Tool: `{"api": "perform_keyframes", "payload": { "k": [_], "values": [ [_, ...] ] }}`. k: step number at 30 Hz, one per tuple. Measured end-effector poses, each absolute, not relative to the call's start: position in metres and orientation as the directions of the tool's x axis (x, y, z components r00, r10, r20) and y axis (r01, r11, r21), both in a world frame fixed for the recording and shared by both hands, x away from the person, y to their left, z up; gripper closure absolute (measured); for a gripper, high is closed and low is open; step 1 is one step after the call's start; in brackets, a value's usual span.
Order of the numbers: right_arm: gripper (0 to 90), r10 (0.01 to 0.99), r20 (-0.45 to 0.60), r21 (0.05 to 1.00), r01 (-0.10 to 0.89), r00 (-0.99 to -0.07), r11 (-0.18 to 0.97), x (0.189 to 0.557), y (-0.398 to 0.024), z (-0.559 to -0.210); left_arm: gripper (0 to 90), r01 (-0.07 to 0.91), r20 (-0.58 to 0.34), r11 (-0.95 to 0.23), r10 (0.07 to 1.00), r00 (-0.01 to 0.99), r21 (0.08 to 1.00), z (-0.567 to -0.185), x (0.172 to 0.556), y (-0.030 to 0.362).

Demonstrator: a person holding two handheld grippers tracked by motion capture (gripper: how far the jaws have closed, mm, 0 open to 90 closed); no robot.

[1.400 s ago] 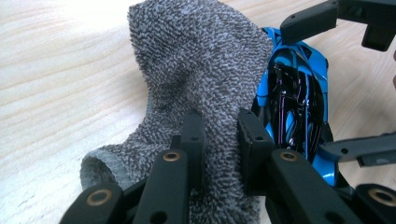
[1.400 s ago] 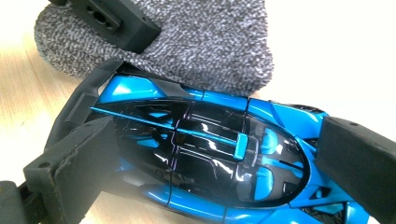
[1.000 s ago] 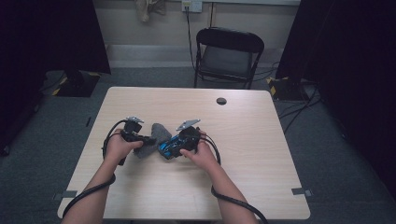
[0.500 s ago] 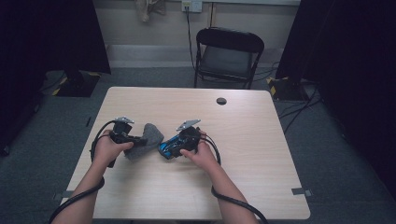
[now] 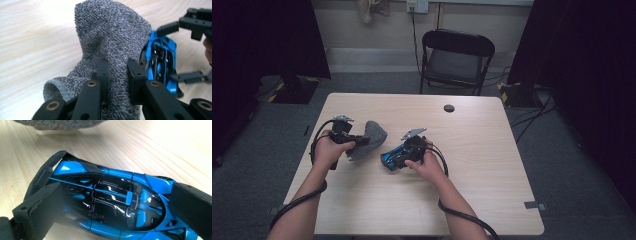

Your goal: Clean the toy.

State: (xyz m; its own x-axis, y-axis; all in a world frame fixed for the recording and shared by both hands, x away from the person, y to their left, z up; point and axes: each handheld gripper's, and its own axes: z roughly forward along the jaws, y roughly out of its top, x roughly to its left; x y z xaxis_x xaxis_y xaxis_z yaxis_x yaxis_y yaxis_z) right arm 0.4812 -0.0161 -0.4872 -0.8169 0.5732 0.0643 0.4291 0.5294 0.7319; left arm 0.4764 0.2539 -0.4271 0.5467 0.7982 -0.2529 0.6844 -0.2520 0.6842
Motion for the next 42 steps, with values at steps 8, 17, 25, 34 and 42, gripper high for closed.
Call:
{"api": "perform_keyframes", "payload": {
  "k": [8, 17, 25, 34, 42],
  "values": [
    [0.0, 0.573, 0.064, 0.734, 0.428, -0.817, 0.528, 0.481, -0.016, -0.487, 75.0, 0.673, -0.251, -0.244, 0.797, 0.549, 0.698, -0.430, 0.493, 0.238],
    [0.0, 0.571, 0.064, 0.731, 0.427, -0.819, 0.532, 0.482, -0.016, -0.487, 75.1, 0.654, -0.226, -0.258, 0.797, 0.560, 0.711, -0.436, 0.510, 0.216],
    [0.0, 0.572, 0.065, 0.733, 0.428, -0.818, 0.529, 0.481, -0.016, -0.487, 75.0, 0.636, -0.214, -0.284, 0.779, 0.589, 0.717, -0.441, 0.522, 0.191],
    [0.0, 0.570, 0.065, 0.730, 0.429, -0.819, 0.533, 0.482, -0.016, -0.487, 75.0, 0.620, -0.197, -0.298, 0.773, 0.603, 0.726, -0.447, 0.530, 0.167],
    [0.0, 0.570, 0.066, 0.730, 0.429, -0.819, 0.532, 0.482, -0.016, -0.487, 74.8, 0.617, -0.183, -0.325, 0.765, 0.617, 0.717, -0.457, 0.534, 0.149]
  ]
}}
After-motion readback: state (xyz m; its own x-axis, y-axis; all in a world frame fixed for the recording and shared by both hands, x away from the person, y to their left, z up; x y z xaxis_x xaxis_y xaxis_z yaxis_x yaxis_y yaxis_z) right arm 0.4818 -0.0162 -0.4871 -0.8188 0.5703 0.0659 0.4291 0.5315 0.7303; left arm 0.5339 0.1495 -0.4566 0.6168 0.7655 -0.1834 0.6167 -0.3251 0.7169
